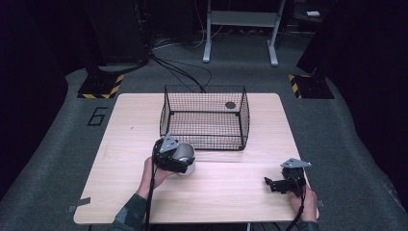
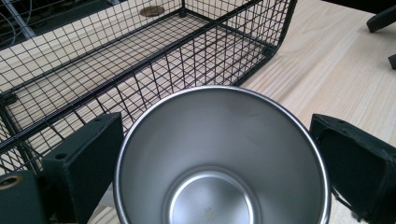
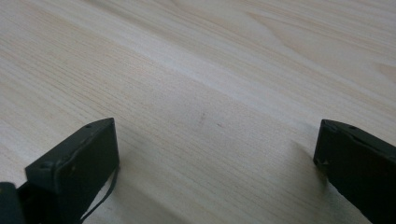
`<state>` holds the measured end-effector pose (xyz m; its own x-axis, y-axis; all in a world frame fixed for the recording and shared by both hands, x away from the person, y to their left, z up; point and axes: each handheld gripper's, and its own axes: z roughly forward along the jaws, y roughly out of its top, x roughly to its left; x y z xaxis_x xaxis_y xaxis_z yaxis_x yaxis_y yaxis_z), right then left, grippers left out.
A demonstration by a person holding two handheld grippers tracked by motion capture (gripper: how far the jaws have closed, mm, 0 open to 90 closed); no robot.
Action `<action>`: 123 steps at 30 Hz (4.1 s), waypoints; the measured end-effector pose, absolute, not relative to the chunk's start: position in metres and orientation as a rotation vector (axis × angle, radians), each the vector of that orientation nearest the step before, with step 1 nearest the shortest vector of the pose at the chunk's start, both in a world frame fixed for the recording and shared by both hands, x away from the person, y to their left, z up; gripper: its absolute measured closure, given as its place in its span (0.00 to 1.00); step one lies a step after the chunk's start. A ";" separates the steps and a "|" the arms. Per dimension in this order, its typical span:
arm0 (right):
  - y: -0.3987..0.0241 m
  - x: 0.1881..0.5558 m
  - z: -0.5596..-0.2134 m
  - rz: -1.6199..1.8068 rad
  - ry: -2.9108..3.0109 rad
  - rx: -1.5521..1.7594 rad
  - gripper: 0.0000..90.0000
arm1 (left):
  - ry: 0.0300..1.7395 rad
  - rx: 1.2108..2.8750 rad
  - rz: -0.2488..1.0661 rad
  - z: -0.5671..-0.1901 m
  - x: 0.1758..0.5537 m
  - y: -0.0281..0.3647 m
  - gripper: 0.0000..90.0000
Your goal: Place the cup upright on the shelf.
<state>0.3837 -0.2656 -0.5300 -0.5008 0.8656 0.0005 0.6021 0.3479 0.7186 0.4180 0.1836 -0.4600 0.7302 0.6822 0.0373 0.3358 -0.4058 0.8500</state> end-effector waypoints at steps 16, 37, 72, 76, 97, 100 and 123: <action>-0.266 0.384 -0.530 0.948 2.236 1.290 0.00 | 0.752 2.003 0.464 -0.462 0.415 0.185 0.07; -0.266 0.384 -0.530 0.948 2.236 1.290 0.00 | 0.702 1.997 0.446 -0.441 0.408 0.192 0.07; -0.266 0.384 -0.530 0.947 2.236 1.290 0.00 | 0.643 1.954 0.395 -0.399 0.412 0.200 0.07; -0.266 0.384 -0.530 0.948 2.236 1.291 0.00 | 0.638 1.949 0.405 -0.393 0.412 0.198 0.07; -0.266 0.384 -0.530 0.947 2.237 1.291 0.00 | 0.593 1.932 0.424 -0.357 0.423 0.191 0.07; -0.266 0.384 -0.530 0.944 2.238 1.291 0.00 | 0.590 1.931 0.421 -0.351 0.428 0.189 0.07; -0.265 0.385 -0.530 0.944 2.255 1.278 0.00 | 0.597 1.932 0.480 -0.325 0.472 0.167 0.07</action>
